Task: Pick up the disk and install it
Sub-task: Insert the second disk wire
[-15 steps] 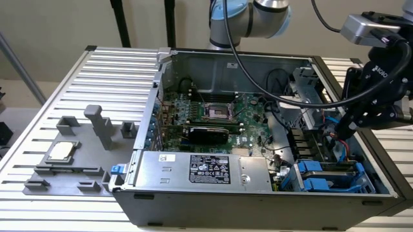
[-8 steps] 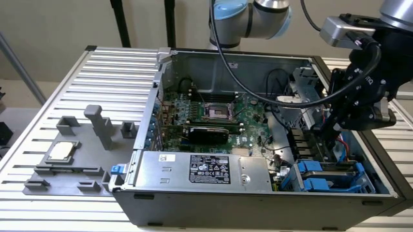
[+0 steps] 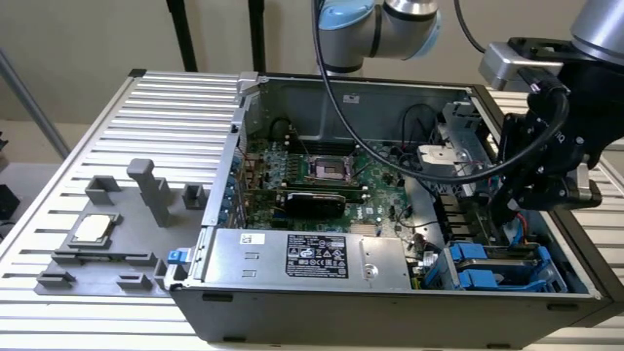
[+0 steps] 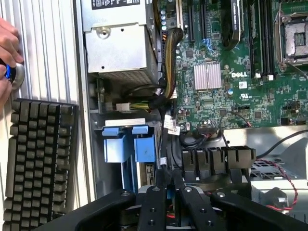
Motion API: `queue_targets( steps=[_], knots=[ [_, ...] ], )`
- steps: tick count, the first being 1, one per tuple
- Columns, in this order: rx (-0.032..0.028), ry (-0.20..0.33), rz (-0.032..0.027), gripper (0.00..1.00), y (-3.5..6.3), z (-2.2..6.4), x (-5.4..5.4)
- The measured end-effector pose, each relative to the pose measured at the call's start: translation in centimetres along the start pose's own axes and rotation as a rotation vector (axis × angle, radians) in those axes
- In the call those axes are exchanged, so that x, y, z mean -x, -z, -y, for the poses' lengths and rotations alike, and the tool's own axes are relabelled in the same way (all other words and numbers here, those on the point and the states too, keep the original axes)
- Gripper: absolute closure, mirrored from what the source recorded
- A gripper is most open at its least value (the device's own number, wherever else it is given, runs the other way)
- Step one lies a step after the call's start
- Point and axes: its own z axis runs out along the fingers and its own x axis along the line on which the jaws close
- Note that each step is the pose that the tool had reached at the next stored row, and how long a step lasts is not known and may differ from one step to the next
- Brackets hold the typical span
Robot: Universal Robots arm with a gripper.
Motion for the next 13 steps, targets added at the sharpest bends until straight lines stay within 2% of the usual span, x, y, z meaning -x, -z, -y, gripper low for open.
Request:
queue_targets(
  steps=[4,8,13],
  knots=[
    [-0.0159,0.000,0.0067,0.84,-0.45,-0.08,-1.1],
    [-0.0292,0.004,0.0129,0.84,-0.89,-0.07,-1.6],
    [-0.0550,0.016,0.0187,0.84,-1.26,-0.08,-1.6]
  ],
)
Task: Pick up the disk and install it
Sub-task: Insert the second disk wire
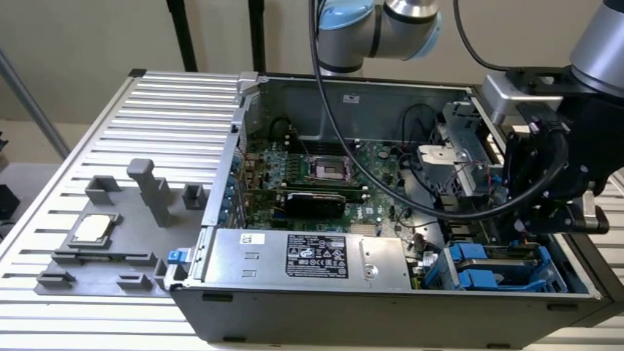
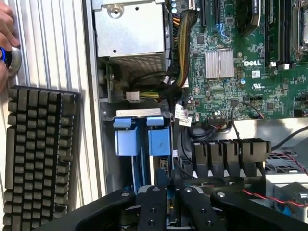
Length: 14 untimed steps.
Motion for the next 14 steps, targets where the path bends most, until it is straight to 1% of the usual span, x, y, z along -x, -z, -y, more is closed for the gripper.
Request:
queue_targets(
  steps=[1,6,8,12,13,14],
  knots=[
    [-0.0038,0.004,0.0008,0.84,-0.10,-0.02,0.0],
    [-0.0160,0.020,0.0034,0.84,-0.80,-0.21,0.0],
    [-0.0221,0.025,0.0040,0.84,-1.05,-0.24,0.0],
    [-0.0415,0.029,0.0053,0.84,-1.45,-0.27,0.0],
    [-0.0452,0.029,0.0055,0.84,-1.54,-0.31,0.1],
    [-0.0474,0.030,0.0057,0.84,-1.62,-0.35,0.1]
  ],
)
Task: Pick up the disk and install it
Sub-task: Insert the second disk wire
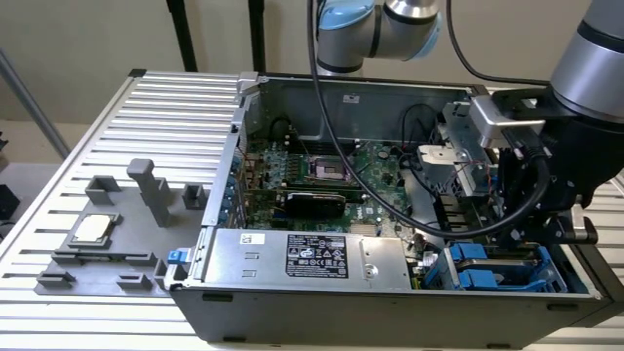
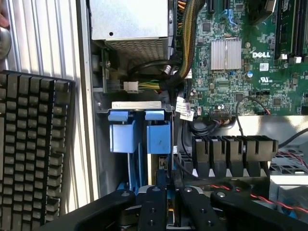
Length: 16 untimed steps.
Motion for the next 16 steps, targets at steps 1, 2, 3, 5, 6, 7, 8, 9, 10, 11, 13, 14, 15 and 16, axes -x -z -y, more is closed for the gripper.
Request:
queue_targets(
  steps=[1,2,3,5,6,7,8,9,10,11,13,14,15,16],
  knots=[
    [-0.0017,0.000,0.0001,0.84,-0.07,-0.06,0.00],
    [-0.0031,0.000,0.0002,0.84,-0.14,-0.13,0.00],
    [-0.0039,0.000,0.0002,0.84,-0.18,-0.18,0.00],
    [-0.0042,0.000,0.0002,0.84,-0.20,-0.24,0.00],
    [-0.0043,0.000,0.0001,0.84,-0.21,-0.26,-0.01],
    [-0.0044,0.000,0.0002,0.84,-0.22,-0.27,0.00],
    [-0.0046,0.000,0.0003,0.84,-0.23,-0.28,0.00],
    [-0.0054,0.000,0.0003,0.84,-0.24,-0.28,0.00],
    [-0.0064,0.000,0.0004,0.84,-0.27,-0.28,0.00],
    [-0.0077,0.000,0.0004,0.84,-0.30,-0.29,0.00],
    [-0.0097,0.000,0.0005,0.84,-0.35,-0.29,0.00],
    [-0.0104,0.000,0.0005,0.84,-0.38,-0.29,-0.01],
    [-0.0111,0.000,0.0005,0.84,-0.40,-0.29,-0.01],
    [-0.0116,0.000,0.0005,0.84,-0.43,-0.30,-0.01]
  ],
)
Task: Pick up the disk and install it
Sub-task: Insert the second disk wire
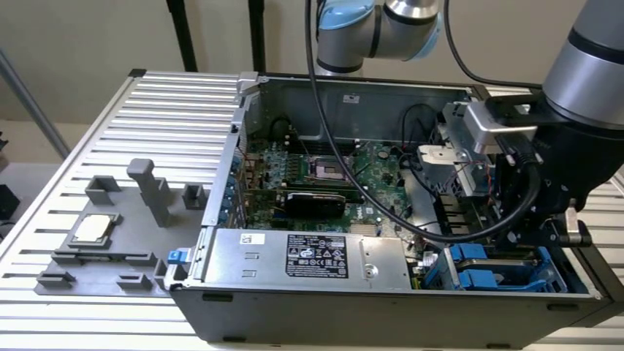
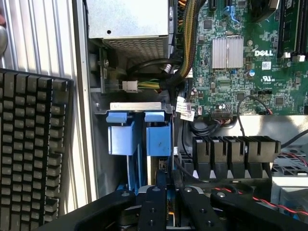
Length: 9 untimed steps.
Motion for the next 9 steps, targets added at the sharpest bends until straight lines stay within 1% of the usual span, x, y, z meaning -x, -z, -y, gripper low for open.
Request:
queue_targets(
  steps=[9],
  knots=[
    [-0.0036,0.000,0.0002,0.84,-0.18,-0.02,0.00]
  ],
)
